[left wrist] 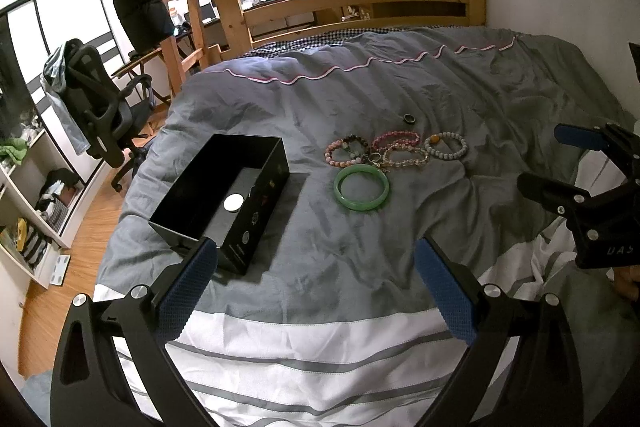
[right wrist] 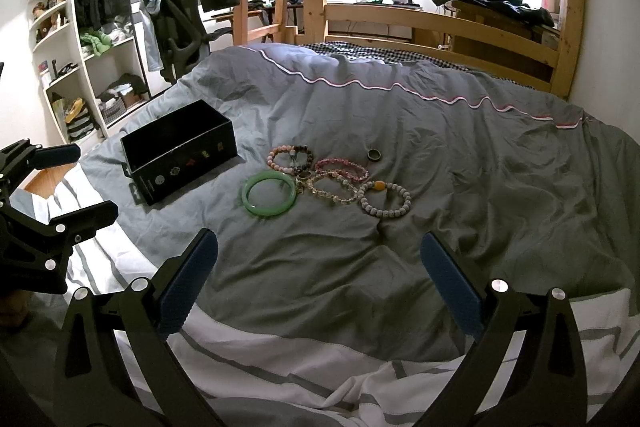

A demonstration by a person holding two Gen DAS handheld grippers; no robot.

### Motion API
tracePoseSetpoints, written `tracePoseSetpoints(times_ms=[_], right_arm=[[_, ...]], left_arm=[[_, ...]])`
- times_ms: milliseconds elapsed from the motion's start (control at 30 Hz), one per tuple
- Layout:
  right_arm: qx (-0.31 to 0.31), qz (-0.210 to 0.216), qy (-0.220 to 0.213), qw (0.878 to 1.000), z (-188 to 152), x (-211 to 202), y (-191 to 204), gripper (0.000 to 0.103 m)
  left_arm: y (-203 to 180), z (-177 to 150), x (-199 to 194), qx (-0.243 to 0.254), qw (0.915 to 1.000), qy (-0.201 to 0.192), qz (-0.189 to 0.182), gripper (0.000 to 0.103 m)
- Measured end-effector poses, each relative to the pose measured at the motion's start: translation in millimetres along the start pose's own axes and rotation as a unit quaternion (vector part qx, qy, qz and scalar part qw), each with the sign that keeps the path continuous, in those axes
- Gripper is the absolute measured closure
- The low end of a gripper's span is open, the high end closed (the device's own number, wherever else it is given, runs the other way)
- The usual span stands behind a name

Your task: Organize jewelry

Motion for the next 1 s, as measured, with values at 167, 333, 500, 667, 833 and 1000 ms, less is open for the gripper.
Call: tracePoseSetpoints(times_ms=[167,333,500,667,833,1000], right_arm=[[-0.001,0.000,0.000,1.000,-0.2,0.0,0.0,0.003],[0.000,0.000,0.000,1.000,0.5,0.1,0.4,0.003],[-0.001,-0.001,0.000,1.000,0.7,0.0,0.7,0.003],[-0.001,-0.001,0.000,1.000,1.0,-0.1,0.9,0.003],[-0.001,-0.001,0.001,1.000,0.9,0.1,1.2,0.003],[0.002,0.003,0.008,1.000,-2.5,4.1,0.0,0.003]], left_arm=[[-0.2,-0.1,0.1,0.000,1.0000,0.000,0.000,0.006],[-0.4,-0.2,0.1,0.000,1.0000,0.001,0.001,0.006],[-0.7,0.3,-0.1,0.000,1.0000,0.001,0.001,0.006],[-0.8,0.4,-0.1,0.000,1.0000,0.001,0.001,0.006],[-1.8,-0.7,0.1,0.001,1.0000,0.002,0.001,0.006],[-3.1,-3.3,1.0,0.002,1.0000,0.005,-0.001,0.006]])
Point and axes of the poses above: each gripper's, at about its wrist camera, not at the fingertips, and x roughly the way its jaws point, y to its left, z to its top, the point moved 9 cm from there along x, roughly the way its jaws point, and after that the axes turned 5 degrees about z, right-handed, at the moved point
